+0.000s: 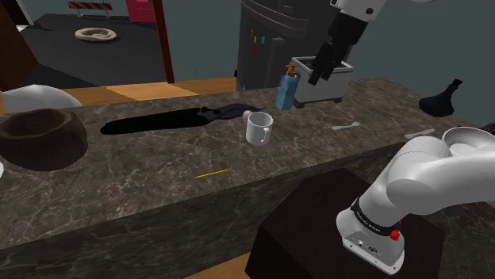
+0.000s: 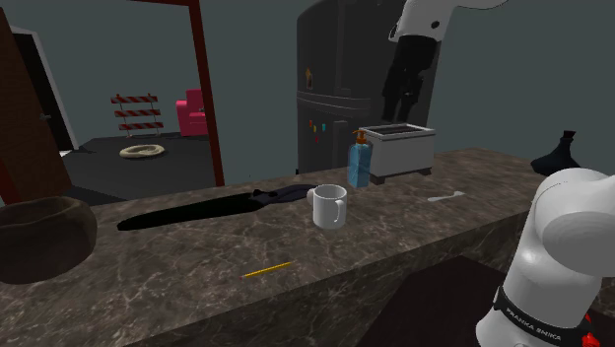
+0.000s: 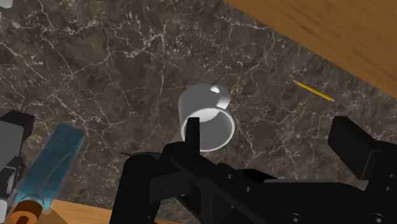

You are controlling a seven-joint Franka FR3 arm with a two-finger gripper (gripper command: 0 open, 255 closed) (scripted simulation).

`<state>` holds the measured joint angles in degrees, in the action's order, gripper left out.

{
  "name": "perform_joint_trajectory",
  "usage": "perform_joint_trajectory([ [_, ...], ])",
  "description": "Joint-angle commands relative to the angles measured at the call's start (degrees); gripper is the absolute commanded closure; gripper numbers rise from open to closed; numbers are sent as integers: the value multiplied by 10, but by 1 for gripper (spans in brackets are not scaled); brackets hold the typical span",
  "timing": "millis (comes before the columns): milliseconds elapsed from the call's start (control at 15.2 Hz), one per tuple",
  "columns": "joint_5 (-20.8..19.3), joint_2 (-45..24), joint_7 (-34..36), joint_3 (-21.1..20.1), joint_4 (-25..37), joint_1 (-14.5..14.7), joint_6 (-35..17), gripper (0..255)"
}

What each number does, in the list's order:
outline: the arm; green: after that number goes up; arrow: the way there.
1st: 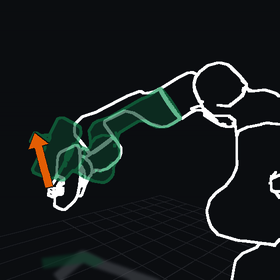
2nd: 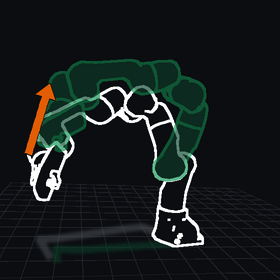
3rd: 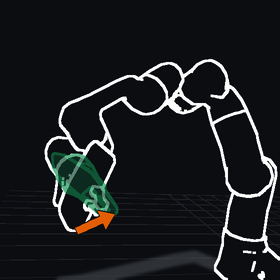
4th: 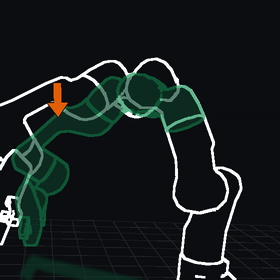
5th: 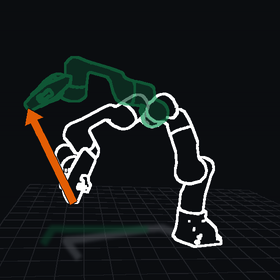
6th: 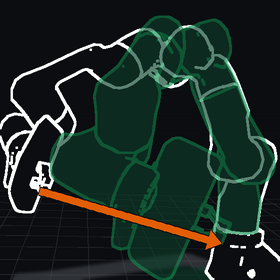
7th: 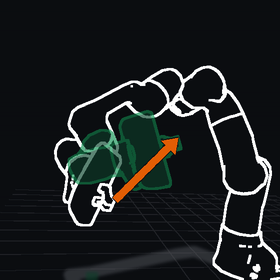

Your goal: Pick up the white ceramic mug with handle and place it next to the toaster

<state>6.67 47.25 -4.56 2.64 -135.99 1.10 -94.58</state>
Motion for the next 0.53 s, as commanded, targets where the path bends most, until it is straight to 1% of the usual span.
perform_joint_trajectory([
  [0, 0, 0, 0, 0, 0, 0, 0, 0],
  [462, -12, -91, -4, -9, -50, -7, -140, 0],
])
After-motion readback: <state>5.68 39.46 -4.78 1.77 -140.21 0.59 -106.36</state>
